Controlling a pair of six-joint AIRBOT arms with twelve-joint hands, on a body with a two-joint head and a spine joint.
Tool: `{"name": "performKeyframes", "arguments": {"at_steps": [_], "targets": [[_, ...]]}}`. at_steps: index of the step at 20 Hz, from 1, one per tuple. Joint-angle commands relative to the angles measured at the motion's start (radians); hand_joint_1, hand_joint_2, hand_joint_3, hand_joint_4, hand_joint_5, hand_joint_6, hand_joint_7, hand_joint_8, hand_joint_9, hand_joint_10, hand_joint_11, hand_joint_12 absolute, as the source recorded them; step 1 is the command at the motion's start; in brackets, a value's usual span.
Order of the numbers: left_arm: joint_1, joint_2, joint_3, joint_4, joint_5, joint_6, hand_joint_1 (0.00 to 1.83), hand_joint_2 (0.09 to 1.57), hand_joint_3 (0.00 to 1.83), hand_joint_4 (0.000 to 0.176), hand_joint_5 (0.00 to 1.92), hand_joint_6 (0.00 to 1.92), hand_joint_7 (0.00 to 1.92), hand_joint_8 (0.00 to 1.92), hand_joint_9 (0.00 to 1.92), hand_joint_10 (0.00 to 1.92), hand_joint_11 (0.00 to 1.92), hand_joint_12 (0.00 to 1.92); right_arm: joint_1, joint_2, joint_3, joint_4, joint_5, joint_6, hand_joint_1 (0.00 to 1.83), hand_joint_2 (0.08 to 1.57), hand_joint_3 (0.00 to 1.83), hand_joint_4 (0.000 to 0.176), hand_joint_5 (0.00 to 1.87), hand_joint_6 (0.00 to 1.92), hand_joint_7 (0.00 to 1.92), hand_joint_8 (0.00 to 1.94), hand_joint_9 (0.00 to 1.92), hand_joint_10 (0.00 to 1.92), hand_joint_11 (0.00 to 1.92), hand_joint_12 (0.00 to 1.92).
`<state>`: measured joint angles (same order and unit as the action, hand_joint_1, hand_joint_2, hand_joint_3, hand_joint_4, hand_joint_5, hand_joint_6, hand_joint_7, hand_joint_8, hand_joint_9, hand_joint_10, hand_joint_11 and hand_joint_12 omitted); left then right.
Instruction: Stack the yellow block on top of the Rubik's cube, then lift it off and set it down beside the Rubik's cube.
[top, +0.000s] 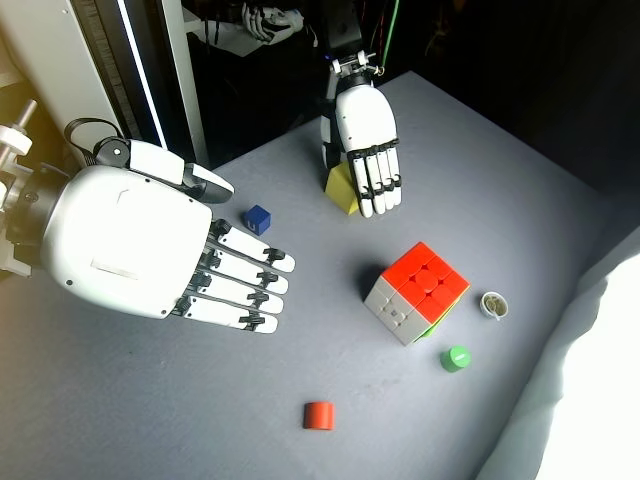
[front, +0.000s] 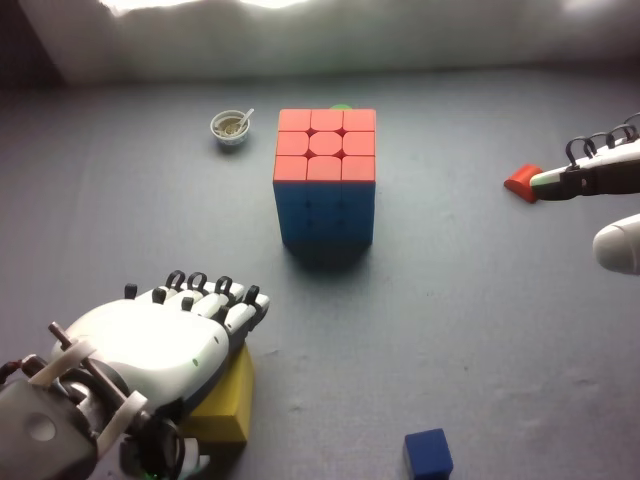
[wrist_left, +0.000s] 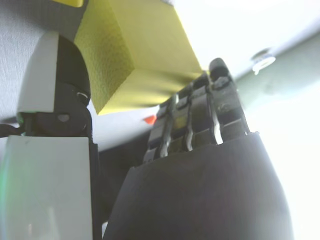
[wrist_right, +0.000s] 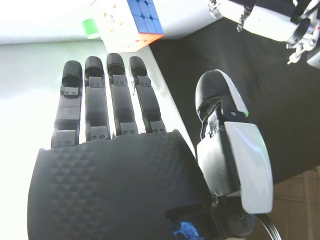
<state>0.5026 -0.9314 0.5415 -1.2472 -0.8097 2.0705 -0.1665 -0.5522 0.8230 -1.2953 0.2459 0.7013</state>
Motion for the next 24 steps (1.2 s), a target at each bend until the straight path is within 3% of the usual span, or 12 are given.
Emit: {"name": "performKeyframes", "arguments": {"at_steps": [1,5,8,10,14,15,16,17,21,22,23,24], "targets": [[-0.009,0.002,0.003,0.045,-0.052,0.005,1.22,1.06,0.0,0.0,0.02,0.01,0.01,0.0,0.04,0.01,0.12,0.05,0.012,0.013,0.002,0.028,0.03,0.001,0.0,1.35,0.0,0.0,0.19,0.0,0.2,0.0,0.17,0.0,0.0,0.33],[-0.01,-0.001,0.006,0.038,-0.052,0.017,1.22,1.05,0.0,0.0,0.0,0.0,0.02,0.0,0.06,0.01,0.14,0.06,0.015,0.013,0.002,0.028,0.029,-0.05,0.0,1.34,0.0,0.0,0.23,0.01,0.24,0.01,0.21,0.01,0.0,0.44],[-0.009,-0.005,0.01,0.036,-0.052,0.023,1.21,1.06,0.0,0.0,0.0,0.0,0.01,0.0,0.06,0.01,0.14,0.06,0.025,0.013,0.002,0.029,0.086,-0.163,0.0,1.35,0.0,0.0,0.25,0.01,0.26,0.01,0.22,0.01,0.0,0.45],[-0.009,-0.013,0.013,0.034,-0.052,0.023,1.23,1.05,0.0,0.0,0.04,0.01,0.04,0.01,0.08,0.01,0.16,0.07,0.027,0.013,0.002,0.029,0.11,-0.173,0.0,1.35,0.0,0.0,0.24,0.01,0.25,0.0,0.21,0.01,0.0,0.43],[-0.009,-0.026,0.017,0.031,-0.052,0.023,1.31,1.06,0.0,0.0,0.17,0.01,0.21,0.01,0.25,0.02,0.22,0.1,0.033,0.018,0.002,0.029,0.072,-0.224,0.0,1.35,0.0,0.0,0.22,0.0,0.24,0.0,0.21,0.0,0.0,0.42],[-0.009,-0.026,0.017,0.031,-0.052,0.023,1.31,1.1,0.0,0.0,0.24,0.01,0.3,0.02,0.35,0.02,0.28,0.13,0.036,0.019,0.002,0.029,0.055,-0.239,0.0,1.35,0.0,0.0,0.21,0.0,0.22,0.0,0.19,0.0,0.0,0.36],[-0.008,-0.026,0.017,0.031,-0.052,0.023,1.25,1.19,0.0,0.0,0.31,0.0,0.44,0.0,0.46,0.0,0.3,0.19,0.038,0.02,0.002,0.029,0.027,-0.251,0.0,1.36,0.0,0.0,0.24,0.01,0.25,0.01,0.22,0.01,0.0,0.44],[-0.008,-0.026,0.017,0.031,-0.052,0.023,1.25,1.19,0.0,0.0,0.31,0.0,0.44,0.0,0.46,0.0,0.3,0.19,0.038,0.022,0.002,0.029,0.017,-0.257,0.0,1.36,0.0,0.0,0.24,0.01,0.25,0.01,0.22,0.01,0.0,0.44],[-0.012,-0.026,0.016,0.031,-0.052,0.023,1.26,1.17,0.0,0.0,0.66,0.0,0.8,0.0,0.82,0.02,0.42,0.72,0.038,0.034,0.004,0.029,0.049,-0.28,0.0,1.36,0.0,0.0,0.24,0.0,0.25,0.0,0.21,0.0,0.0,0.43],[-0.015,-0.026,0.016,0.028,-0.052,0.023,1.31,1.15,0.06,0.0,0.71,0.0,0.82,0.99,0.88,0.01,0.4,0.9,0.036,0.037,0.014,0.029,0.124,-0.281,0.0,1.36,0.0,0.0,0.26,0.01,0.26,0.0,0.22,0.01,0.0,0.44],[-0.019,-0.026,0.016,0.026,-0.052,0.023,1.35,1.22,0.0,0.0,0.68,1.05,0.86,1.29,0.7,1.53,0.47,1.17,0.033,0.04,0.021,0.029,0.192,-0.281,0.0,1.35,0.0,0.0,0.28,0.01,0.28,0.01,0.25,0.01,0.0,0.5],[-0.024,-0.026,0.016,0.023,-0.052,0.023,1.35,1.22,0.0,0.0,0.68,1.05,0.86,1.29,0.7,1.53,0.47,1.17,0.031,0.046,0.023,0.029,0.24,-0.294,0.0,1.35,0.0,0.0,0.28,0.01,0.28,0.01,0.25,0.01,0.0,0.5]]}}
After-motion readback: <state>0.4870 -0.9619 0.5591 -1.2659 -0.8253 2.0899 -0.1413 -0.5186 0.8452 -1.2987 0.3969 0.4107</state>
